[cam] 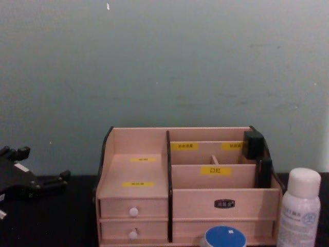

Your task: Pick up the facial cleanser and watermelon frost from the table and place them into the tiered storage box.

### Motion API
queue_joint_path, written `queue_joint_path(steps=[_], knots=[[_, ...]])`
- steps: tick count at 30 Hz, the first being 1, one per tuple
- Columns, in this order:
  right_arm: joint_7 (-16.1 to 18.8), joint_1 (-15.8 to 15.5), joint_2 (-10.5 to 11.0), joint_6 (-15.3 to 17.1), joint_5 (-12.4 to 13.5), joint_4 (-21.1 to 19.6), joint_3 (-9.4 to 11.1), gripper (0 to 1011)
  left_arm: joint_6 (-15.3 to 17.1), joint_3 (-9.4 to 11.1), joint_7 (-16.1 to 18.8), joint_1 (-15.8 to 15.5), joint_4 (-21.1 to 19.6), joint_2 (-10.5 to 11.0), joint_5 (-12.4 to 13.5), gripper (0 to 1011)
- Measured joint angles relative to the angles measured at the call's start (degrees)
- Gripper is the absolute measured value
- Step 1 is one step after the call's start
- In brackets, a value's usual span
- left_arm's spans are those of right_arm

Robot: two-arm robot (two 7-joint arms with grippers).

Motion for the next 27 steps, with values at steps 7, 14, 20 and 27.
queue_joint_path(steps=[7, 14, 20, 27], knots=[[4.9, -3.7, 2.6, 2.6, 4.0, -3.9, 2.5, 1002, 0.0, 0.0, 0.0, 0.0, 0.0, 0.0, 0.0, 1001], [8.5, -5.7, 3.5, 4.2, 6.5, -6.2, 4.1, 1002, 0.0, 0.0, 0.0, 0.0, 0.0, 0.0, 0.0, 1001], [11.3, -6.1, 3.0, 5.7, 7.8, -7.3, 4.4, 1002, 0.0, 0.0, 0.0, 0.0, 0.0, 0.0, 0.0, 1001], [13.6, -5.1, 1.6, 7.3, 8.2, -7.6, 4.2, 1002, 0.0, 0.0, 0.0, 0.0, 0.0, 0.0, 0.0, 1001]])
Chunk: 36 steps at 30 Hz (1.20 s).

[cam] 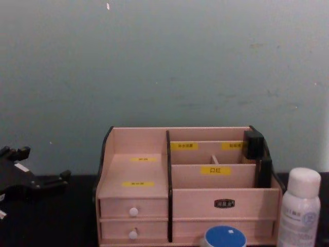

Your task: Pick up the facial cleanser and watermelon frost from the table and place them into the tiered storage box.

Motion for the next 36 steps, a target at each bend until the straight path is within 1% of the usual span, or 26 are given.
queue_joint_path(steps=[5, 14, 18, 24, 36], knots=[[1.6, 1.9, -1.7, 1.9, 0.0, 0.8, -0.9, 1002, 0.0, 0.0, 0.0, 0.0, 0.0, 0.0, 0.0, 1001], [2.1, 5.1, -3.8, 3.5, -0.5, 3.0, -2.7, 1002, 0.0, 0.0, 0.0, 0.0, 0.0, 0.0, 0.0, 1001], [2.0, 6.4, -4.8, 3.6, -1.3, 4.2, -3.5, 1002, 0.0, 0.0, 0.0, 0.0, 0.0, 0.0, 0.0, 1001], [1.6, 8.5, -6.3, 3.4, -3.2, 5.9, -4.6, 1002, 0.0, 0.0, 0.0, 0.0, 0.0, 0.0, 0.0, 1001], [1.5, 10.9, -8.8, 2.7, -5.3, 8.8, -5.2, 1002, 0.0, 0.0, 0.0, 0.0, 0.0, 0.0, 0.0, 1001]])
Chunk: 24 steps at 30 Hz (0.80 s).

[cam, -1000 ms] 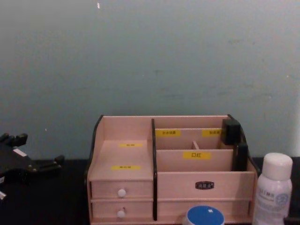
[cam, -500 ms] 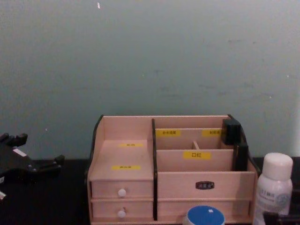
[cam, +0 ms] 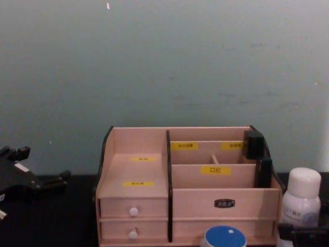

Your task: Pick up the facial cleanser and watermelon frost from the table and place them into the tiered storage box.

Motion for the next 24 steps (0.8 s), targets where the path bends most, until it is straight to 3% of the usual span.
queue_joint_path(steps=[10, 24], knots=[[0.0, 1.1, -1.5, -0.1, -1.0, 1.5, -0.1, 1002, 0.0, 0.0, 0.0, 0.0, 0.0, 0.0, 0.0, 1001], [0.0, 1.2, -1.5, -0.2, -1.2, 1.5, 0.1, 1002, 0.0, 0.0, 0.0, 0.0, 0.0, 0.0, 0.0, 1001]])
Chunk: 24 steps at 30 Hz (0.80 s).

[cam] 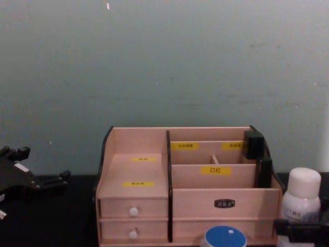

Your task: Pick up the facial cleanser and watermelon frost from the table and place them into the tiered storage box.

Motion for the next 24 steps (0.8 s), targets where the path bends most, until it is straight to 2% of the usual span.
queue_joint_path(steps=[5, 16, 24], knots=[[0.0, 0.0, 0.0, 0.0, 0.1, 0.0, 0.0, 915, 0.0, 0.0, 0.0, 0.0, 0.0, 0.0, 0.0, 1001], [0.0, -0.1, 0.1, 0.0, 0.2, -0.1, 0.0, 596, 0.0, 0.0, 0.0, 0.0, 0.0, 0.0, 0.0, 1001], [0.0, -0.1, 0.1, 0.1, 0.2, -0.1, 0.0, 593, 0.0, 0.0, 0.0, 0.0, 0.0, 0.0, 0.0, 1001]])
